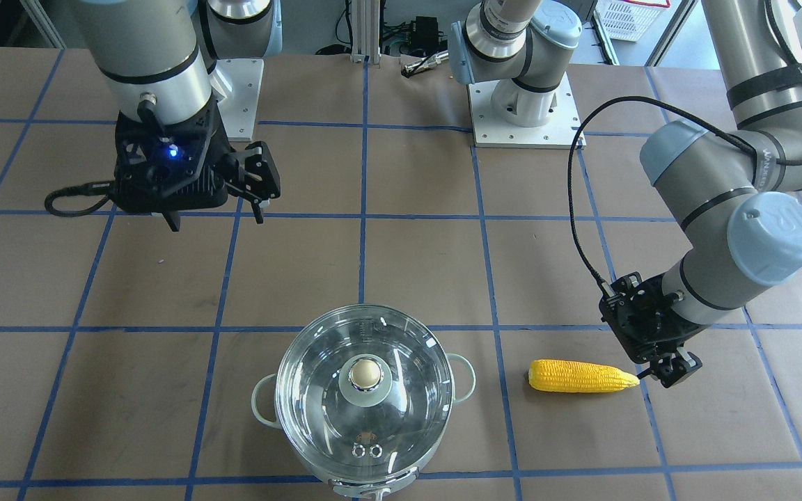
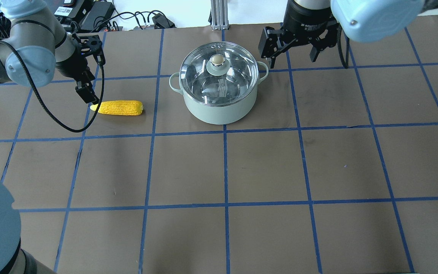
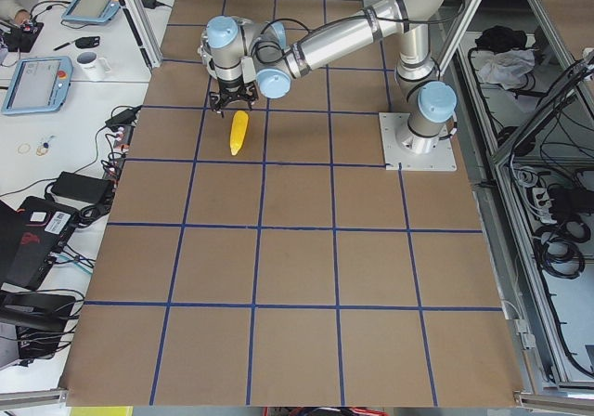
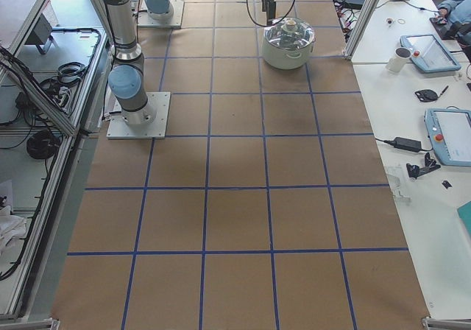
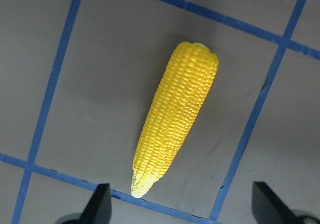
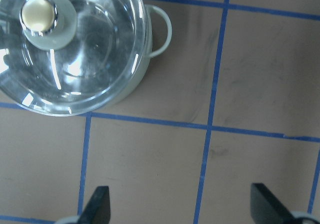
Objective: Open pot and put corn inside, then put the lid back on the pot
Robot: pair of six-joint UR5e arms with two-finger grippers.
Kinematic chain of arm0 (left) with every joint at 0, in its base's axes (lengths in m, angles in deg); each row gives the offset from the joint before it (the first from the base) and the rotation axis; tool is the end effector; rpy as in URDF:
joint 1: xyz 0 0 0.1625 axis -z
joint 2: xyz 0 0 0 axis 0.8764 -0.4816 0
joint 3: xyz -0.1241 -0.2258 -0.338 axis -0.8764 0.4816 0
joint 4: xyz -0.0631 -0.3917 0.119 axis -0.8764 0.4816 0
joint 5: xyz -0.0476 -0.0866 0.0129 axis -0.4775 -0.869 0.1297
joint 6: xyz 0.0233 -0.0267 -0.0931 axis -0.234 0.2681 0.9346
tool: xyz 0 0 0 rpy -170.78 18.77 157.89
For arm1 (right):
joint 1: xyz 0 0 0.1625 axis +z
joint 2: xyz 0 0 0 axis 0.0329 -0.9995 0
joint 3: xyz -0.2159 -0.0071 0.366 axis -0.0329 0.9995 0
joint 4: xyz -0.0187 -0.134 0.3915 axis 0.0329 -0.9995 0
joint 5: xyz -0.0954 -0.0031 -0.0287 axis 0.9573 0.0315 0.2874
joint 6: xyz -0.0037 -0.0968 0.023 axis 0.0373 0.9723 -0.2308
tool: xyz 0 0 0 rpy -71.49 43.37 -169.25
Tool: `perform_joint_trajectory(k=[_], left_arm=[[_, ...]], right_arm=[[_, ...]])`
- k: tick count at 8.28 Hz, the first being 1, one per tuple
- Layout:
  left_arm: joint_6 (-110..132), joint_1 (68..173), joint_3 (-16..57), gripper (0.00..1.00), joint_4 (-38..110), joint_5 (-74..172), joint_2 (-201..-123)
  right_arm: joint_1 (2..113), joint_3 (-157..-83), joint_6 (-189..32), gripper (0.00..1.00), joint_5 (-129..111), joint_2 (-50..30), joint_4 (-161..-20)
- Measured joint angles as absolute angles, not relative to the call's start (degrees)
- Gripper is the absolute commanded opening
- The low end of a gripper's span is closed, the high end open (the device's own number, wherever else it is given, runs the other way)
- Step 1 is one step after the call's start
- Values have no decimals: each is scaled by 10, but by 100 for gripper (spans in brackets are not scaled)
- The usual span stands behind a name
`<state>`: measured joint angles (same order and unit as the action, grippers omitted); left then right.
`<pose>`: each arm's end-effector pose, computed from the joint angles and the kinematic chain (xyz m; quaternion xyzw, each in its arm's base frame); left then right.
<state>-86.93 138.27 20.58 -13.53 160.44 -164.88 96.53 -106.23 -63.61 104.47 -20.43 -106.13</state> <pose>0.0093 -0.6360 0.3035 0.5745 0.8185 -0.0038 0.0038 0.2147 -0.5470 0.4934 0.0617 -0.9976 0.0319 0.0019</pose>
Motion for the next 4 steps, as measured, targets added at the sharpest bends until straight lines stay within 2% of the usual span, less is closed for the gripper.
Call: perform_joint_trajectory(k=[2, 4], left_arm=[[-935, 1382, 206, 100, -154, 1604, -1674], [-980, 1382, 207, 100, -178, 1604, -1693]], right_arm=[[968, -964, -643, 100, 1049, -123, -1076], [986, -928, -671, 100, 1071, -67, -1118]])
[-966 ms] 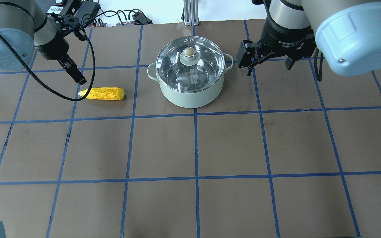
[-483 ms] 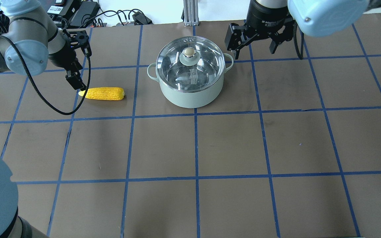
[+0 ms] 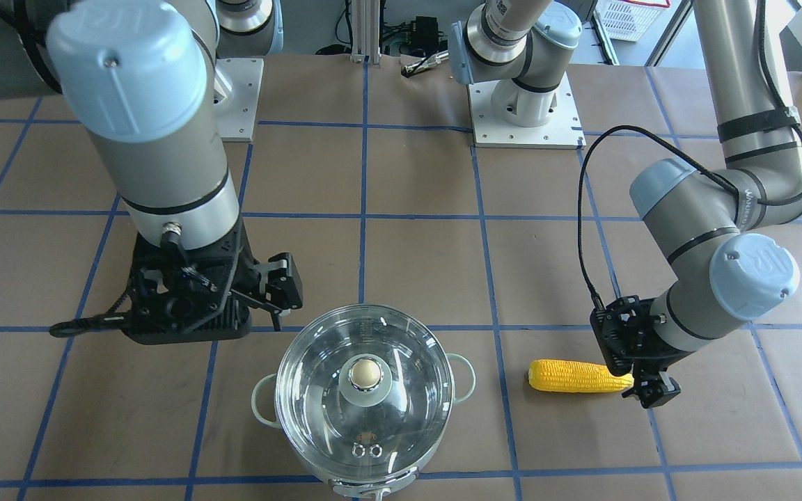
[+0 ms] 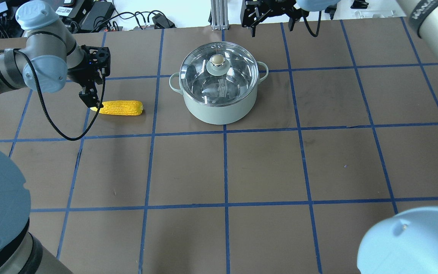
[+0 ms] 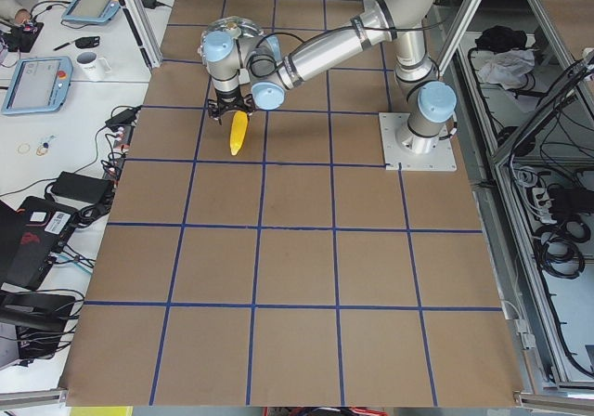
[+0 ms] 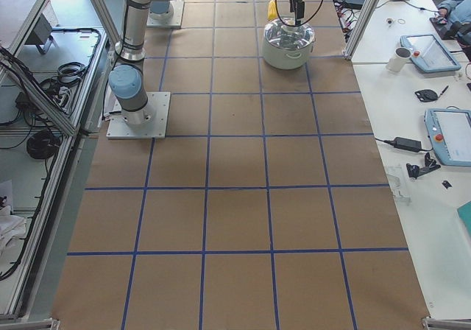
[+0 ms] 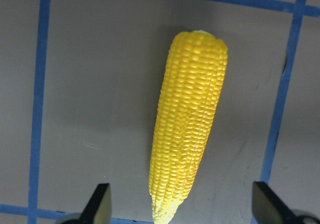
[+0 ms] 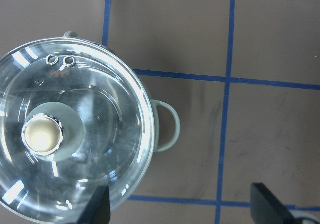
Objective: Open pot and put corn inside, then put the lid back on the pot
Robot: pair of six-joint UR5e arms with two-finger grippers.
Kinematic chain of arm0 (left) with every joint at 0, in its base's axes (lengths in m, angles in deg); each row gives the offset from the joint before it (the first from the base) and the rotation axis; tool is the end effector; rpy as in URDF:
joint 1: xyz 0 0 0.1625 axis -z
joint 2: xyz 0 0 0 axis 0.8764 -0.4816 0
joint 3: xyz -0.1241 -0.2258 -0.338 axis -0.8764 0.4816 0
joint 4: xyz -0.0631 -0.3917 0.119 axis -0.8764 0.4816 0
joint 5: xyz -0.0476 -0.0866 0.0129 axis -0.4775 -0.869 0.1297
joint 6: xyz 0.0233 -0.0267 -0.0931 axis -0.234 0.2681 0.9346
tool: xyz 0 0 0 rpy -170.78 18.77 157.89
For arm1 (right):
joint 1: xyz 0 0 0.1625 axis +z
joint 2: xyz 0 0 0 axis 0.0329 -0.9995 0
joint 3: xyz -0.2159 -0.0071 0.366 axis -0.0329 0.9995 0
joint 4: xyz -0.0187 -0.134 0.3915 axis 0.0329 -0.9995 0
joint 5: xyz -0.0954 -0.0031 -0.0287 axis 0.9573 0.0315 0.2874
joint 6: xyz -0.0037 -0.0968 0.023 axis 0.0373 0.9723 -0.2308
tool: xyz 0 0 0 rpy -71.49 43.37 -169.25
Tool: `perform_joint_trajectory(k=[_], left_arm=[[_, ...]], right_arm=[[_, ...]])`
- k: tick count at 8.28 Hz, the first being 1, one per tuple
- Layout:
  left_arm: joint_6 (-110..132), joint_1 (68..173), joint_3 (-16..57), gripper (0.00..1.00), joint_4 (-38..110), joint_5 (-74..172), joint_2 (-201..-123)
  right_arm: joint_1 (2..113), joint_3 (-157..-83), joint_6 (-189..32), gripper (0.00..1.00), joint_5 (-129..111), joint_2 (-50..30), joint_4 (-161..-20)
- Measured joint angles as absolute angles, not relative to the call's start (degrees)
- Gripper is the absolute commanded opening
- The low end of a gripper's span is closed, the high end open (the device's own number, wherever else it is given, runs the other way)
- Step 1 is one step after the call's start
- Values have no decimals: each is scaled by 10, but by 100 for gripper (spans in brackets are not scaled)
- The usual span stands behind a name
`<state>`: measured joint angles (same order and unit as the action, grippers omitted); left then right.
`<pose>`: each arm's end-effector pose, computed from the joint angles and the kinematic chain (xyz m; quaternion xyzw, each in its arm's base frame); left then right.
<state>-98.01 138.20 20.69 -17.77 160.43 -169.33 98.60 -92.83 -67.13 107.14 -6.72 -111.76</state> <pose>0.0137 -0.6517 0.2611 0.6503 0.7596 -0.0018 0.0018 0.2489 -0.6432 0.4720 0.0469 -0.9955 0.0810 0.0172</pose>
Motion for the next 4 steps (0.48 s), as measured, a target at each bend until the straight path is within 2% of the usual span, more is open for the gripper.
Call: perform_joint_trajectory(k=[4], left_arm=[[-1022, 1382, 214, 100, -184, 1606, -1726]], right_arm=[[1056, -921, -797, 100, 1063, 22, -1248]])
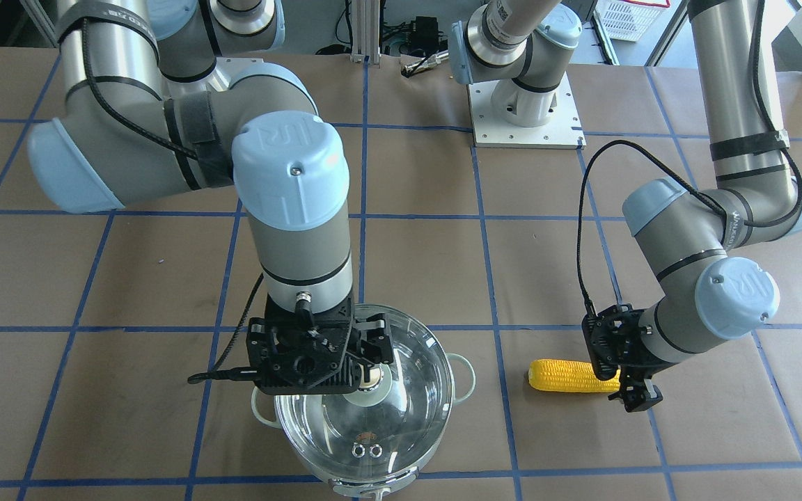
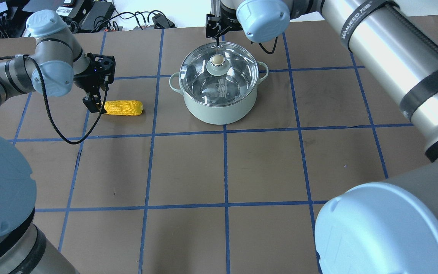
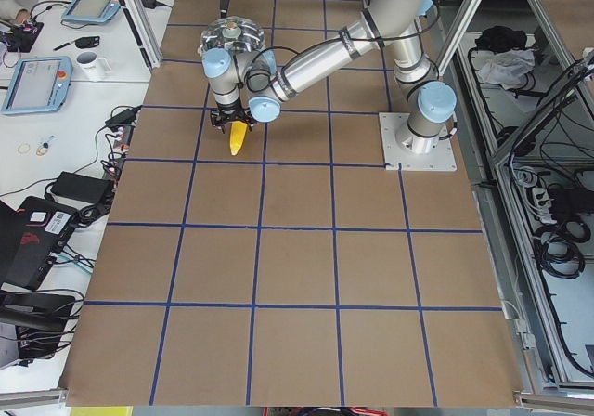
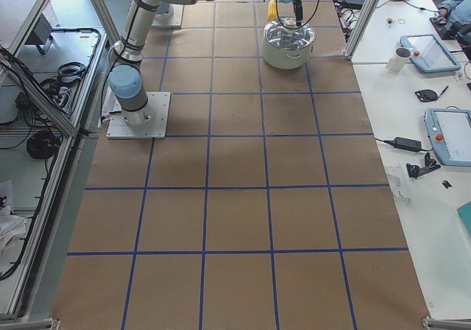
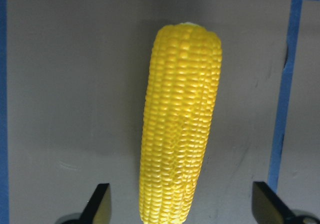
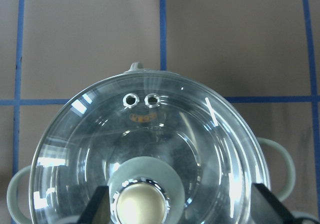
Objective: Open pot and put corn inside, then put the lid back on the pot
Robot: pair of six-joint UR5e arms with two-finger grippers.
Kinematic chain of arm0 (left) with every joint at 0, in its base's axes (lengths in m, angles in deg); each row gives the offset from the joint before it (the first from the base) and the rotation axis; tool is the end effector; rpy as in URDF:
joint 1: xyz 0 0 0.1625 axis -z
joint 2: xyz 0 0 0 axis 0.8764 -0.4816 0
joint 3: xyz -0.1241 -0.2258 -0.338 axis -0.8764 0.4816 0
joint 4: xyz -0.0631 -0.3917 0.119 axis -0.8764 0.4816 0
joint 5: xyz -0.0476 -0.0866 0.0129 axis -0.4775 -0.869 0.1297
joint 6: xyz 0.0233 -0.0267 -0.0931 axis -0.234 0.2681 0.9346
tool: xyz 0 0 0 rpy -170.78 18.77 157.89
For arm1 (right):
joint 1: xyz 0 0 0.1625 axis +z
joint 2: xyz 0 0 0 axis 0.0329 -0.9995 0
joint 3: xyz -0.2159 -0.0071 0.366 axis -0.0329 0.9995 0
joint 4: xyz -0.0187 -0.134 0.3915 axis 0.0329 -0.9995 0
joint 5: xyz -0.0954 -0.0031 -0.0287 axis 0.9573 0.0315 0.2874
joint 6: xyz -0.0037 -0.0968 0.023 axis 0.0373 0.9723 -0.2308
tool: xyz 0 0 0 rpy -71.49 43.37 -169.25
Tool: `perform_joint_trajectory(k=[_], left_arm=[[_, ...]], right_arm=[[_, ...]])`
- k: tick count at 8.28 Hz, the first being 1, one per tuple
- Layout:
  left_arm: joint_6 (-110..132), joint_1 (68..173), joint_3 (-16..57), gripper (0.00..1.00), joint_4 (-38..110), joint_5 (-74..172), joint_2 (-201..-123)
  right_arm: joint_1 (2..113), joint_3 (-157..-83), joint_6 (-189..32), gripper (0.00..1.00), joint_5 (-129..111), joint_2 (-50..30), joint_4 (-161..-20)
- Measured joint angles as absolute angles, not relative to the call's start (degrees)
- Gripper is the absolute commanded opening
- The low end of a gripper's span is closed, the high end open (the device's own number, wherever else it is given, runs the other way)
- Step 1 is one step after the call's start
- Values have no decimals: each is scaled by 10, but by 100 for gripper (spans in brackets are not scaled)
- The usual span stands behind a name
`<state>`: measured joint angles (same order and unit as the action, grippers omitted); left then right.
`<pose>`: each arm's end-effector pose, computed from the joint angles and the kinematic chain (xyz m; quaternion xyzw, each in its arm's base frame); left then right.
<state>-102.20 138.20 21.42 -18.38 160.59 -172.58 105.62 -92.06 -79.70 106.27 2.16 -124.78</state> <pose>0.0143 -0.6534 0.2203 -0.6775 -0.7351 -0.0160 0.0216 0.3455 -0.6659 0.3955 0.0016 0.9925 -0.1211 0.0170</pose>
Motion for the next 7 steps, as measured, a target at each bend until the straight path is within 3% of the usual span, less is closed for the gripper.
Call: perform_joint_trajectory(k=[5, 7], left_arm=[[-1031, 1382, 233, 100, -191, 1607, -1733], [-1042, 1382, 233, 100, -211, 1604, -1734]], right_arm=[[1088, -927, -816, 89, 1065, 58, -1268], [1088, -930, -808, 56, 1070, 60, -1269]])
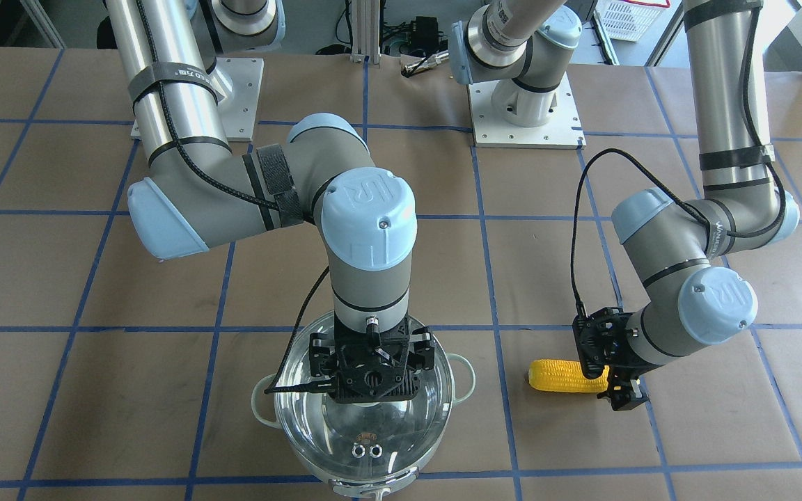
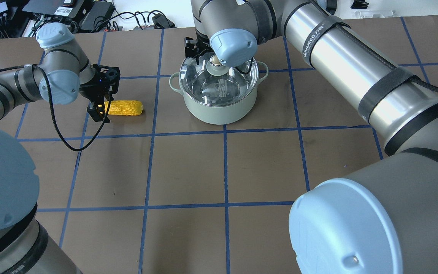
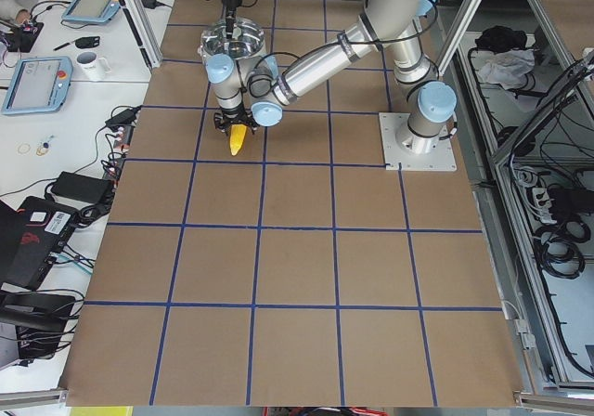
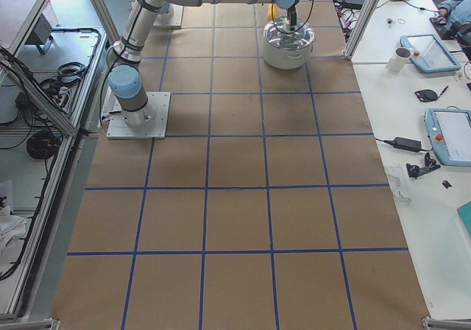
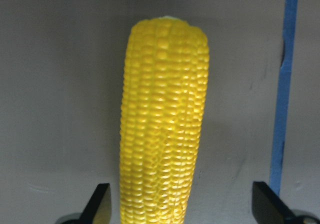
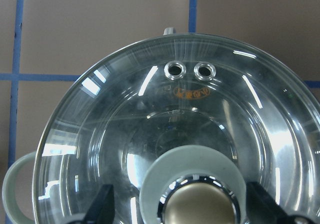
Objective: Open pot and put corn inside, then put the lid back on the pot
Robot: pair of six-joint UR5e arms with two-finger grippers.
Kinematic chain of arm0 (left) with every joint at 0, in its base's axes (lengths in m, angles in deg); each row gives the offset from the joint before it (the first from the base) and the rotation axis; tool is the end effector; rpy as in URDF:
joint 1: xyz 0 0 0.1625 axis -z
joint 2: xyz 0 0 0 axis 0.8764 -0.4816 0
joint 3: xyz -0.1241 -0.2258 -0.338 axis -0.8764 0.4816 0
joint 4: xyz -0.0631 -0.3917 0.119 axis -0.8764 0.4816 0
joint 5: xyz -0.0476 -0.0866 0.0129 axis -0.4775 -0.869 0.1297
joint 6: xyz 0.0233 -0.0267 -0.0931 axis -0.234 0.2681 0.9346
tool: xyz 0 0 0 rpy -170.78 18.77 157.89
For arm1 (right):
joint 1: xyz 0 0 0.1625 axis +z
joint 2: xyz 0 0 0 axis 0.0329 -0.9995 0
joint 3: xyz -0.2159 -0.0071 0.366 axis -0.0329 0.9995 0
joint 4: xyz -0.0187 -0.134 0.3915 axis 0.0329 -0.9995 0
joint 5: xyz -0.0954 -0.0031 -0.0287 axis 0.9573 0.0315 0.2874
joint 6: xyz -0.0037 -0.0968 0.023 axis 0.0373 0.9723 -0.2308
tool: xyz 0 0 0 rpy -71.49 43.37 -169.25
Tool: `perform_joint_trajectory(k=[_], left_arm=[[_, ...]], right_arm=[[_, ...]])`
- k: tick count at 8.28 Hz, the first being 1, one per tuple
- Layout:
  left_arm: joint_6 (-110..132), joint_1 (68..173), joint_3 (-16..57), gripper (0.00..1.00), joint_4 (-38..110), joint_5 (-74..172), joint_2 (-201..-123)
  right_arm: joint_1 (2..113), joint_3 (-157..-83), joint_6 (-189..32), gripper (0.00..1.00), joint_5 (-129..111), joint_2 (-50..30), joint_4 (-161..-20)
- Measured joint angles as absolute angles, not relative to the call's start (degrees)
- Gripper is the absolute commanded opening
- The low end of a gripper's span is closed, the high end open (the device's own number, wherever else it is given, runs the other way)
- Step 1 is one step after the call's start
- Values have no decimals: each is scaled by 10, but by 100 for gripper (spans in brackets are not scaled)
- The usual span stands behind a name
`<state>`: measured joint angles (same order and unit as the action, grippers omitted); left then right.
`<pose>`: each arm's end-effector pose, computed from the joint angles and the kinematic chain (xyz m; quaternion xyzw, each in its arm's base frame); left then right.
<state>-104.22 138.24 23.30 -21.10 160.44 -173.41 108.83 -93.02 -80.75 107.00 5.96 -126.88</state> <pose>0.0125 -0.6488 0.2016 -0.6905 -0.7228 -0.0145 0.0225 0.3861 -0.6591 0.3419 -0.0170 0.9947 -0.1008 0.0077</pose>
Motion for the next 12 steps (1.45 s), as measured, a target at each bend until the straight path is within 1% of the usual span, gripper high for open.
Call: perform_joint_trajectory(k=[1, 2, 4, 6, 7, 8, 9, 10, 12], left_arm=[[-1045, 1383, 233, 100, -227, 1602, -1735], [-1047, 1384, 233, 100, -236, 1597, -1735], [-1047, 1385, 233, 100, -241, 1583, -1738], [-1046, 1385, 234, 100, -235, 1574, -1741], [-1045, 1386, 234, 98, -234, 1572, -1745], [-1046, 1386, 234, 45, -234, 1572, -1749], [-1046, 1387, 234, 0, -234, 1572, -1751], [-1047, 1388, 234, 0, -235, 1574, -1751], [-1046, 1391, 233, 0, -235, 1579, -1748]], right_arm=[[1088, -933, -805, 42, 1071, 59, -1269], [1088, -935, -805, 37, 1071, 58, -1269], [1088, -937, -806, 33, 1074, 56, -1269], [1088, -938, -806, 33, 1077, 53, -1268], [1088, -938, -806, 33, 1080, 48, -1268], [1088, -937, -805, 33, 1082, 42, -1268], [1087, -937, -805, 32, 1083, 34, -1268], [1086, -937, -803, 30, 1083, 25, -1266], [1073, -945, -799, 30, 1080, -5, -1238]])
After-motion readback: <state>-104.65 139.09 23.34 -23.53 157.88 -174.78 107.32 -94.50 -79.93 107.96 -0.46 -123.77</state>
